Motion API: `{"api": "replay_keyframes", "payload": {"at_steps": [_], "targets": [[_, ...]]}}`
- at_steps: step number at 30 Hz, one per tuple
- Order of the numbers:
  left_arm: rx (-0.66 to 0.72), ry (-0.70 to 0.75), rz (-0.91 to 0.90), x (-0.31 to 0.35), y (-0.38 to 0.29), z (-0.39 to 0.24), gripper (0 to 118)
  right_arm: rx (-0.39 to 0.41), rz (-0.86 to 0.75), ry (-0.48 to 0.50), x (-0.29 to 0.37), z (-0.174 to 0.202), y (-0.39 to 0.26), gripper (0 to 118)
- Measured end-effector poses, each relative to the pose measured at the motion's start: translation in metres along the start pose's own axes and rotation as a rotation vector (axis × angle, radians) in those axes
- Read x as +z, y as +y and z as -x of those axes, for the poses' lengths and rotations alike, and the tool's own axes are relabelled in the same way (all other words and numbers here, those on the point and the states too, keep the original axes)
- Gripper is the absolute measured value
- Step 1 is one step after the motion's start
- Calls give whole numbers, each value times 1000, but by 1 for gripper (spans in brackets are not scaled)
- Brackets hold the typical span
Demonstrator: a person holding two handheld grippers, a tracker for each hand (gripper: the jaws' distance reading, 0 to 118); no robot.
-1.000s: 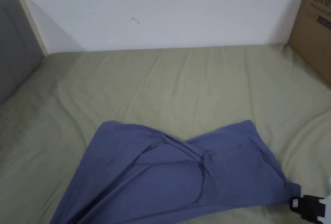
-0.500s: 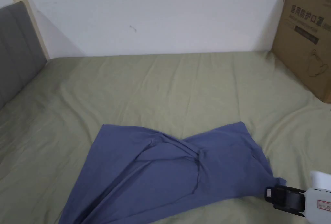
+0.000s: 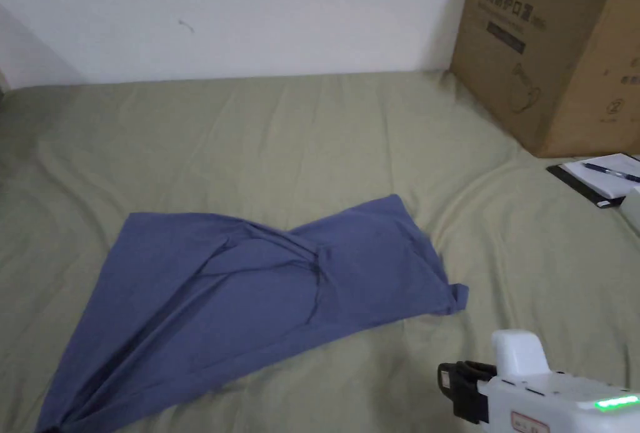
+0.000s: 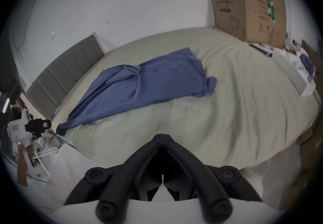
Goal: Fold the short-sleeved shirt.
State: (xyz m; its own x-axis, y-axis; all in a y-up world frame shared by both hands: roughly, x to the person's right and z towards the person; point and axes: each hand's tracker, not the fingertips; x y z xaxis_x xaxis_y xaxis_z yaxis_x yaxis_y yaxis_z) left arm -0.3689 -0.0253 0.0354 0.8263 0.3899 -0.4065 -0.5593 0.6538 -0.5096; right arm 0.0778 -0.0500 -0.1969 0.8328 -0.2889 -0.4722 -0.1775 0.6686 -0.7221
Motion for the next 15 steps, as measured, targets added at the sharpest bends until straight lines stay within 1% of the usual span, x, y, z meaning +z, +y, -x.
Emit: {"api": "replay_keyframes", "payload": {"at_steps": [1, 3, 4, 7, 9, 13, 15], "targets": [[16, -16, 8, -1, -4, -14, 0, -21, 0, -4, -2, -1, -2, 0], [-16, 7, 3, -6, -13, -38, 0, -23, -6, -3, -3, -5, -3, 0], [-28, 14, 7, -6, 1, -23, 0, -25, -6, -6, -3, -7, -1, 0], [4, -36, -12, -7, 12, -29, 0, -40, -28, -11, -3, -17, 8, 0], [19, -45, -26, -10, 27, -18, 0, -53, -44, -21, -5, -23, 15, 0], [11, -35, -41, -13, 41, -20, 0, -20, -85, -35, -8, -30, 28, 0], [5, -22, -36, -14, 45, -19, 0, -21, -76, -31, -10, -31, 37, 0]]}}
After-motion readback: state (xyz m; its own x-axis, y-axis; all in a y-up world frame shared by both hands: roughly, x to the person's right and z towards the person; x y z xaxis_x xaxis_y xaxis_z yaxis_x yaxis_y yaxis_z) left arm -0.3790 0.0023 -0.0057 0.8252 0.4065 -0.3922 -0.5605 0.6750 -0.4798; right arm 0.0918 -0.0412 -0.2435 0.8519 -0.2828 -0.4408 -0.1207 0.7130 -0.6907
